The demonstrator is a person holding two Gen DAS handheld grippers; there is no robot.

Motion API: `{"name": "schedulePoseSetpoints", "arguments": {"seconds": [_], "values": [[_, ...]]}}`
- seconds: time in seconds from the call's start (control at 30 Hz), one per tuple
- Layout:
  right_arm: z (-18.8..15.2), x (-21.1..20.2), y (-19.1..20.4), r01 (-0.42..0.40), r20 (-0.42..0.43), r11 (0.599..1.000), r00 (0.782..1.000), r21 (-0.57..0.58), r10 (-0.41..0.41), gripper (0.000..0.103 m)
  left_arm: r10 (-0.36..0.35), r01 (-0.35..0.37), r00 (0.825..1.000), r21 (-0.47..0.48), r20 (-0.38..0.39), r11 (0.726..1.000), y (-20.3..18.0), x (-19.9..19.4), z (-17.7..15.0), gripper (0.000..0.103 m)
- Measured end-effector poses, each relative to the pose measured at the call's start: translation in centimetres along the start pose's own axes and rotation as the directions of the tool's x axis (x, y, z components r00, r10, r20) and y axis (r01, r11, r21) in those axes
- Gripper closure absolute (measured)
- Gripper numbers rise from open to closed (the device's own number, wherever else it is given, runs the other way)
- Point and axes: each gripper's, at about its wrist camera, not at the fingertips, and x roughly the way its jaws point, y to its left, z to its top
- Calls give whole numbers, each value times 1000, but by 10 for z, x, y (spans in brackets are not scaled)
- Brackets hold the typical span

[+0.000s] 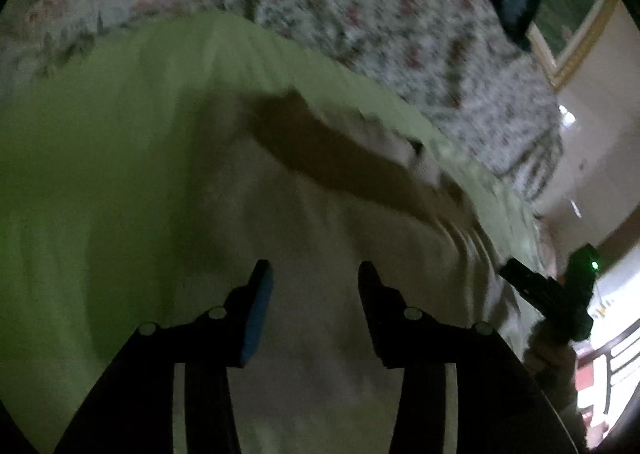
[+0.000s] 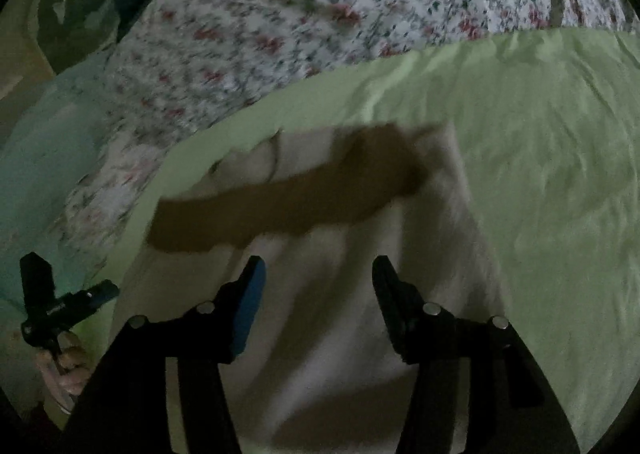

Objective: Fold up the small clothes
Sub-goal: 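Open both grippers and withdraw them from the folded sweater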

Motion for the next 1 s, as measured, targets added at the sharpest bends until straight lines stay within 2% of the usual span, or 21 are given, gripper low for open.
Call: {"name": "schedulePoseSetpoints", "arguments": {"seconds": [0.17, 0.3, 0.4, 0.47, 0.7, 0.93, 1.0], "values": [[-46, -22, 11, -19, -29, 1000, 999, 24, 20, 44, -44, 43, 997, -16, -63, 999, -14, -10, -55, 52], [-69, -33, 9, -20, -42, 998, 999, 57, 23, 42, -52, 50, 996, -22, -77, 998, -21, -10, -81, 49], [-81, -45, 9, -31, -42, 996, 999, 80, 34, 41, -97, 90, 992, -85, -80, 992, -17, -11, -97, 44], [-86, -52, 11, -39, -39, 996, 998, 84, 42, 40, -90, 82, 993, -106, -79, 991, -14, -10, -104, 43], [-94, -62, 17, -49, -49, 995, 997, 81, 53, 36, -92, 83, 995, -204, -35, 975, 0, -7, -104, 38], [-89, -63, 19, -54, -43, 995, 997, 78, 57, 36, -41, 49, 999, -313, 34, 949, 30, -5, -81, 39], [-87, -62, 20, -58, -44, 996, 997, 74, 61, 36, -3, 20, 999, -318, 53, 948, 34, -2, -72, 39]]}}
